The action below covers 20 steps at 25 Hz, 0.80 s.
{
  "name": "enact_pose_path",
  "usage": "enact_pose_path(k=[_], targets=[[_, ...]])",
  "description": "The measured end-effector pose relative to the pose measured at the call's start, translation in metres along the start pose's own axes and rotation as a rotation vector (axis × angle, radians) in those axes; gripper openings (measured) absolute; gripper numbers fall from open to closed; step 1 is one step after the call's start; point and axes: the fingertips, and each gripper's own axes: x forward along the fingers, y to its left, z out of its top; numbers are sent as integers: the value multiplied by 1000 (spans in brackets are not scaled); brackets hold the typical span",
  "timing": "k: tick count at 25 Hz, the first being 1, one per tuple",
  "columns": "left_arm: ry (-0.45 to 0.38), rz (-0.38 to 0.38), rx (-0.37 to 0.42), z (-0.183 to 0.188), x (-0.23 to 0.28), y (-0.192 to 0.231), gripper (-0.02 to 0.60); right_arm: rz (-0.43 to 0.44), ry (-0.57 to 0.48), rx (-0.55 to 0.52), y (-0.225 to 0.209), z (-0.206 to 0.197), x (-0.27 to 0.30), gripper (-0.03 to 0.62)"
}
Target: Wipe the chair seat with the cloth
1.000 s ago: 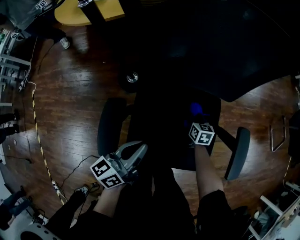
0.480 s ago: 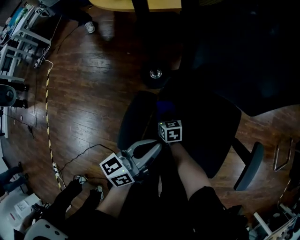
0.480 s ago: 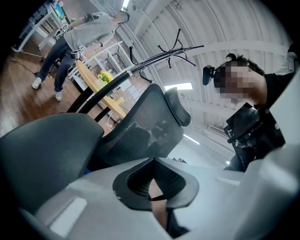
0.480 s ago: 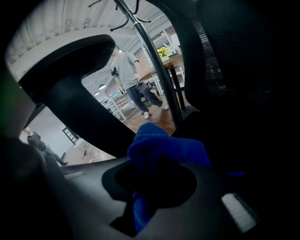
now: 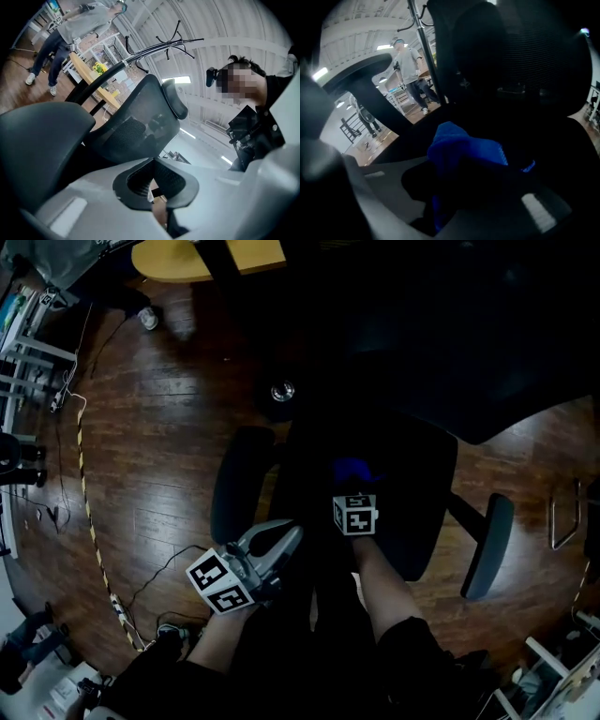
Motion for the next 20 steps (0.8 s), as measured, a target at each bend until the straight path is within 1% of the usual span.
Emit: enact_pose_path(k=[3, 6, 9, 12, 14, 20], targets=[[20, -21, 0, -4, 14, -9, -12, -74, -6, 46, -57, -15, -31, 64], [41, -41, 8, -4, 25, -12, -12, -153, -5, 70, -115, -30, -66, 64], [46, -53, 12, 1, 29, -11, -12, -257, 4, 87, -168, -43, -103, 64], [52, -63, 19, 0, 36, -13, -12, -343, -18, 136, -215, -53, -138, 64], [58, -68, 20, -2, 41, -16, -12, -362, -31, 159, -230, -57, -151, 64], [55, -74, 21, -1, 47, -17, -12, -371, -44, 184, -238, -56, -154, 64]])
